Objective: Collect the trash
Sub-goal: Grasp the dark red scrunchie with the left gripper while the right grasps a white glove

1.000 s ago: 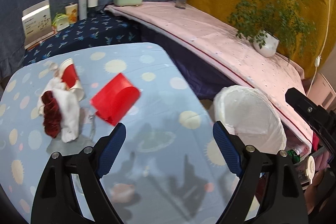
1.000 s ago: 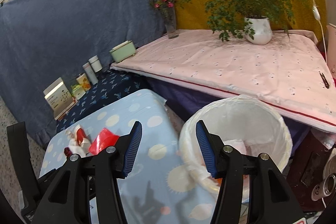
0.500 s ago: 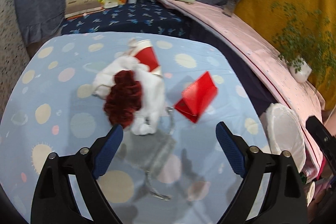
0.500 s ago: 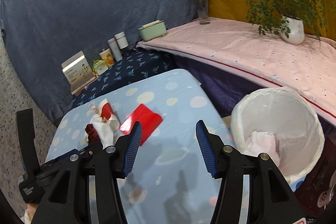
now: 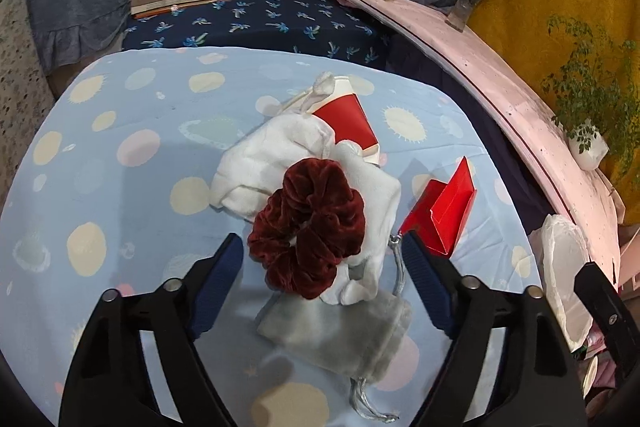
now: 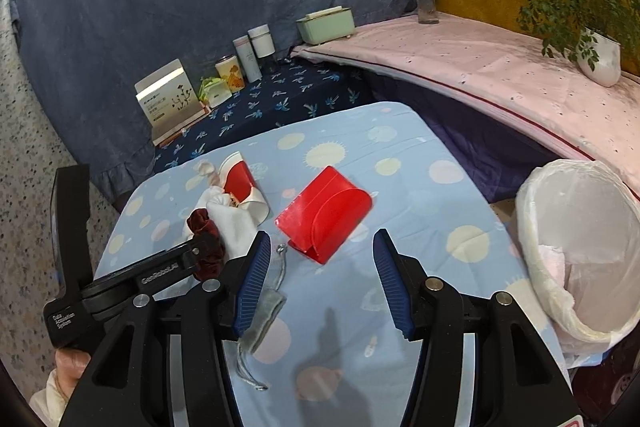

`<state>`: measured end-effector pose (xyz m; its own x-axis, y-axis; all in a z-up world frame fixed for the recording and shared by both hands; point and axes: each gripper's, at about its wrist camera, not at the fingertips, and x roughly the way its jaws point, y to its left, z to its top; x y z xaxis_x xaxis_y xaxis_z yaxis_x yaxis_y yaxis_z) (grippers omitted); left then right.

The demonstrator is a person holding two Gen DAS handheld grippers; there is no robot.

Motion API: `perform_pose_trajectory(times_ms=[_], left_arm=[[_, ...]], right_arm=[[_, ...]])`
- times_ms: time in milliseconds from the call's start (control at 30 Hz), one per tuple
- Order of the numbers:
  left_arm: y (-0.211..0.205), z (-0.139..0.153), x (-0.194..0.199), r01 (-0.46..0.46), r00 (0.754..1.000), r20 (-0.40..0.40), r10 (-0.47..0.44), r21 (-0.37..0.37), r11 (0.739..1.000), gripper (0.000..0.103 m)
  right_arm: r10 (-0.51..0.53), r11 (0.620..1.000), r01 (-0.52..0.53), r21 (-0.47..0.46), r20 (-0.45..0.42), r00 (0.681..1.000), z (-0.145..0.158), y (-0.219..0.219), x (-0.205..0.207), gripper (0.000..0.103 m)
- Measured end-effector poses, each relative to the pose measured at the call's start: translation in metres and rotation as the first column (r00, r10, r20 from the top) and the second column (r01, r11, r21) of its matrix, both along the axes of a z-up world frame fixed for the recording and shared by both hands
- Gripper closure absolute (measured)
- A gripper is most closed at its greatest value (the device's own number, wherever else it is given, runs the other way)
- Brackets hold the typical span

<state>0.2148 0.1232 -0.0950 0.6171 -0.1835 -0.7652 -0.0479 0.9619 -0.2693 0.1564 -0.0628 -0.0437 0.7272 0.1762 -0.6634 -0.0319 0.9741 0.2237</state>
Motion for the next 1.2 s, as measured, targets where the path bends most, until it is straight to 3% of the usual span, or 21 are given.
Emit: perform_pose_trajectory(times_ms=[100, 233, 467, 900, 1100, 1167, 1200], left_arm=[[-0.001, -0.005, 0.008, 0.021, 1.0, -0.009, -0.021, -0.009, 1.0, 0.04], [0.003, -0.011, 0.013, 0.057, 0.998, -0.028, -0.058, -0.046, 0.997, 0.083], [0.028, 0.003, -0.006, 0.01, 1.0, 0.022, -0.008, -0.086, 0.996, 0.088], [0.069, 0.012, -0.019, -0.073, 0.996, 0.039, 0.075, -0.056, 0.996, 0.088], [0.071, 0.008, -0.018, -0.073, 0.997, 0.033, 0.075, -0.053, 0.996, 0.088], [0.071, 0.008, -0.018, -0.071, 0.997, 0.033, 0.073, -0.049, 0.996, 0.088], [0.07, 0.009, -0.019, -0.07, 0.997, 0.034, 0.071, -0.047, 0.996, 0.088]], right_arm=[[0.015, 1.0, -0.015, -0.006, -0.01, 1.0, -0.005, 0.011, 0.007, 0.051], [0.035, 0.999, -0.035, -0.012, -0.023, 0.999, -0.009, 0.023, 0.015, 0.051], [0.095, 0.995, -0.096, -0.015, -0.046, 0.994, -0.017, 0.05, 0.03, 0.051], [0.183, 0.982, -0.188, -0.03, -0.118, 0.976, -0.057, 0.102, 0.07, 0.055], [0.201, 0.978, -0.209, -0.031, -0.162, 0.966, -0.073, 0.114, 0.085, 0.073], [0.207, 0.976, -0.215, -0.033, -0.172, 0.963, -0.075, 0.115, 0.086, 0.091], [0.211, 0.975, -0.219, -0.03, -0.172, 0.962, -0.075, 0.115, 0.086, 0.092]])
